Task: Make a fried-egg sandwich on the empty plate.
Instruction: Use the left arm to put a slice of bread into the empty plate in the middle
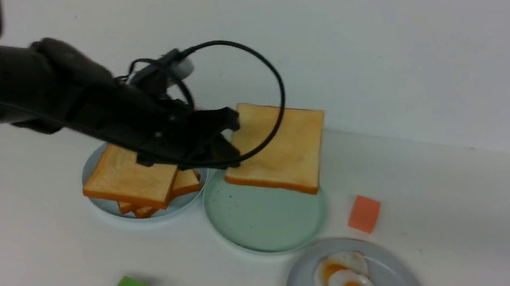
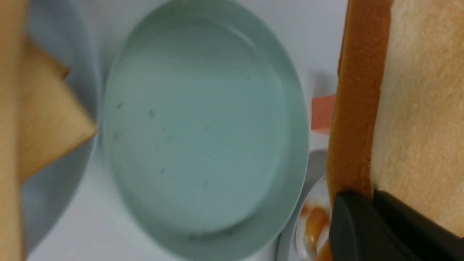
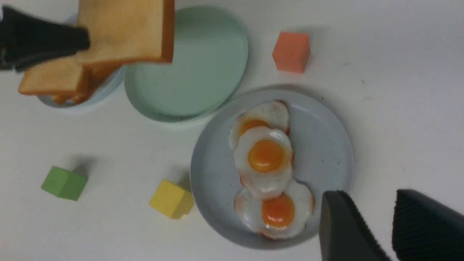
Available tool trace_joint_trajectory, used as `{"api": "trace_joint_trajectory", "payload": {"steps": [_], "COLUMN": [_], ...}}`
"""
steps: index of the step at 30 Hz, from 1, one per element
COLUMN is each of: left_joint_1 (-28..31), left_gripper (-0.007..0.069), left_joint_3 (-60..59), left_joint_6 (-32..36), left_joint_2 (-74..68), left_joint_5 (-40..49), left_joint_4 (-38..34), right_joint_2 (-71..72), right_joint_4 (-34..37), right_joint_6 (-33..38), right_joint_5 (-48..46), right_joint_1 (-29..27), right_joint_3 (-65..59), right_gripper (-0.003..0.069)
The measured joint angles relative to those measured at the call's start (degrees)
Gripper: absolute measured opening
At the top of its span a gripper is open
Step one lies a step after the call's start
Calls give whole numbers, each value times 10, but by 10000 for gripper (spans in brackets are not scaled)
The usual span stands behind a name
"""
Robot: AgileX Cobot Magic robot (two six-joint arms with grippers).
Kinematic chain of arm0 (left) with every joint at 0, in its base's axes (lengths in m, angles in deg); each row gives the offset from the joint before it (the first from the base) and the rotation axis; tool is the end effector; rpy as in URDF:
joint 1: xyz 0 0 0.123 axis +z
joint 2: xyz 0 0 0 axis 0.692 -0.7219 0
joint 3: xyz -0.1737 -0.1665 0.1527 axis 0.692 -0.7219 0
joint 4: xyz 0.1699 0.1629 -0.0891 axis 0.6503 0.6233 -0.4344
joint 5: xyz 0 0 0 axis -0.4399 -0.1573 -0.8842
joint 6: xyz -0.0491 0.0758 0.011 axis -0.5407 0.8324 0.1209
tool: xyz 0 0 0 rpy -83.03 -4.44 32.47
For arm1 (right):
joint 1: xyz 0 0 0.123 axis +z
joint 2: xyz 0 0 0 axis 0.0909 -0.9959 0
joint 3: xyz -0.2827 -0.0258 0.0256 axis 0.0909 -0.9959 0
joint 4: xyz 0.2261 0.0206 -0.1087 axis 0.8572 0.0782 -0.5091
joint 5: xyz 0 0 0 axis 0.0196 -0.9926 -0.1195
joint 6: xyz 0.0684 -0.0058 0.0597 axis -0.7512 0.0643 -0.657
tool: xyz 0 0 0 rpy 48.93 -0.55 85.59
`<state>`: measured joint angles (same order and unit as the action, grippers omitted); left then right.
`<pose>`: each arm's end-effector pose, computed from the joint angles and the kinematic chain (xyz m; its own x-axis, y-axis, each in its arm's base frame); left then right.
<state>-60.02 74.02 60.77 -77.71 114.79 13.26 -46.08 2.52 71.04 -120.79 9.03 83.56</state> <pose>0.3577 -0.1492 0.2314 -0.8681 -0.2453 -0.4314 0.1250 0.7332 -0.6685 0.1284 0.0454 0.3378 -0.7118 0.1278 -0.6907 -0.1348 0.9402 0.3129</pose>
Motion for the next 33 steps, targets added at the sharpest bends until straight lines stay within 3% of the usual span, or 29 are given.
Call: {"api": "trace_joint_trajectory", "payload": {"steps": [16,28,33], "left_joint_1": [0,0,19], "left_gripper": [41,363,436], "left_joint_3": [42,43,43], "left_joint_6": [-17,-22,-55], "left_joint_2": [-123,-118,-46], "left_joint_5": [0,28,61], "left_joint_4": [-2,20,120], "right_joint_2": [0,0,-7], "right_joint_4": [1,0,2], "right_joint_6": [0,1,16], "right_joint_5": [-17,-25,-53], "right_joint_1": [0,0,0], "right_joint_3": [0,4,43], "right_gripper": [238,238,240]}}
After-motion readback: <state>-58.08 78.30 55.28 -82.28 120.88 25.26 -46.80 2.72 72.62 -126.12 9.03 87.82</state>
